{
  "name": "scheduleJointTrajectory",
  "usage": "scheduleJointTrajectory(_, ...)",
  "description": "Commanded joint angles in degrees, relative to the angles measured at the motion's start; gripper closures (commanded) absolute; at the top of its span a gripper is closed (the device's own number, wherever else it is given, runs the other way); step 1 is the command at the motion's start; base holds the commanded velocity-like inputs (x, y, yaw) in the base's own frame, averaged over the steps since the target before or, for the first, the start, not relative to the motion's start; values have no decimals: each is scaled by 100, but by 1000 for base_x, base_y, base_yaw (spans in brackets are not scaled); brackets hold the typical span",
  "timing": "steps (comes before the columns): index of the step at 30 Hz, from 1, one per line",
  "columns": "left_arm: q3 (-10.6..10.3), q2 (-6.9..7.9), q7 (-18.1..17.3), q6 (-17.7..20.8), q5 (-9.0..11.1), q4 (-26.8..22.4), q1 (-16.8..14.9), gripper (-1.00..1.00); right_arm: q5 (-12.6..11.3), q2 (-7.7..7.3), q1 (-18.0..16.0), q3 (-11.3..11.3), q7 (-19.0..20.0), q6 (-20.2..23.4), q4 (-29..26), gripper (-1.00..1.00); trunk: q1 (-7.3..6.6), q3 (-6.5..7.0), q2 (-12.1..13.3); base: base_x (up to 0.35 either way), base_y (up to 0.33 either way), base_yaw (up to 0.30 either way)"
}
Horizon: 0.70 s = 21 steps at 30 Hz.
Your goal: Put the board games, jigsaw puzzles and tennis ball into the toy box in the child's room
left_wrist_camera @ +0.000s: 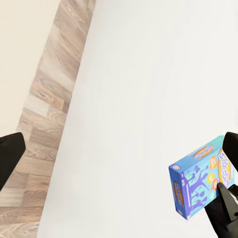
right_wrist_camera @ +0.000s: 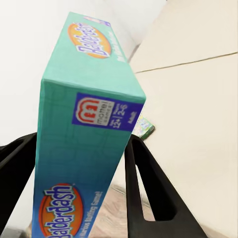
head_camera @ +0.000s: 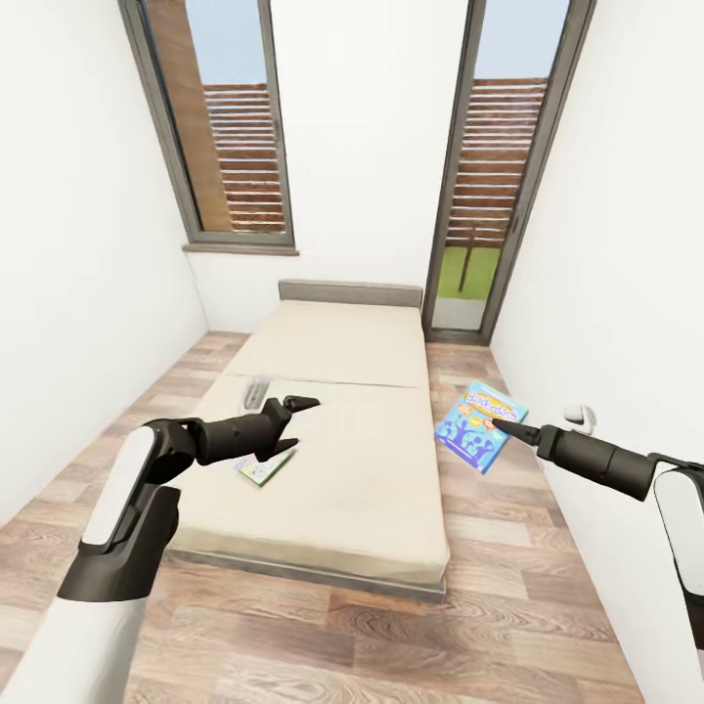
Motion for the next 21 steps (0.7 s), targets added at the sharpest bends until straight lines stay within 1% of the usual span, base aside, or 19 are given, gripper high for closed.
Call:
scheduleJointTrajectory(1, -5, 9, 59, -6, 55, -2, -7, -100, -3, -2, -5, -9, 43, 35, -4, 100, 3, -12, -12, 0, 0, 298)
scheduleJointTrajectory(21, -6, 39, 74, -6, 55, 26, -5, -100, -4, 4, -1, -2, 43, 35, -5, 100, 3, -12, -12, 0, 0, 299)
